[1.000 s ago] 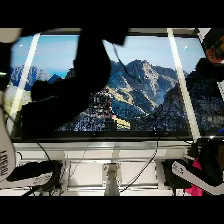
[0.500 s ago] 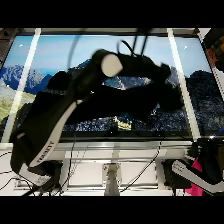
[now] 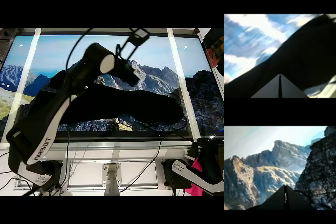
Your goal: Fold the clothes and pants, and hang the long-sleeved shirts on hangers.
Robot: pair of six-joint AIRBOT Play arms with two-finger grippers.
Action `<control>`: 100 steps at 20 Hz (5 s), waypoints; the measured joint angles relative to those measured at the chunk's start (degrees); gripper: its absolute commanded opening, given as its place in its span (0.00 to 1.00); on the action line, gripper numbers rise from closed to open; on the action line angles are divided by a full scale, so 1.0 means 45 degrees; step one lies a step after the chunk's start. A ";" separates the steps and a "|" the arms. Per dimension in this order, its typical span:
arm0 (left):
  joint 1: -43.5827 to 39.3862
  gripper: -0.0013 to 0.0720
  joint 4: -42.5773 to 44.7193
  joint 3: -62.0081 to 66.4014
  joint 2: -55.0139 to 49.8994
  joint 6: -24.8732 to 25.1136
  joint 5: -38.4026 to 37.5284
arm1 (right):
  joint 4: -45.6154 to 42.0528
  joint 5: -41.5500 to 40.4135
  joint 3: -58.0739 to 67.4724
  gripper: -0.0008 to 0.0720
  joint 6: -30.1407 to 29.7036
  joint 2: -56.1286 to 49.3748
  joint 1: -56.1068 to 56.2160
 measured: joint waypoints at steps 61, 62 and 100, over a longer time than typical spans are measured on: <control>2.1910 0.47 -0.5532 -1.2915 0.1345 0.1404 0.0257 | 0.5610 0.4862 -0.5129 0.83 -0.4148 -0.0831 -0.1545; 2.1867 0.46 -0.5532 -1.2905 0.1282 0.1428 0.0408 | 0.5629 0.4862 -0.5129 0.83 -0.4119 -0.0831 -0.1545; 1.8083 0.02 -1.9880 -1.2905 0.7529 0.5746 -0.0578 | 0.5382 -0.0345 -0.4444 0.82 -0.3546 -0.4459 -0.1273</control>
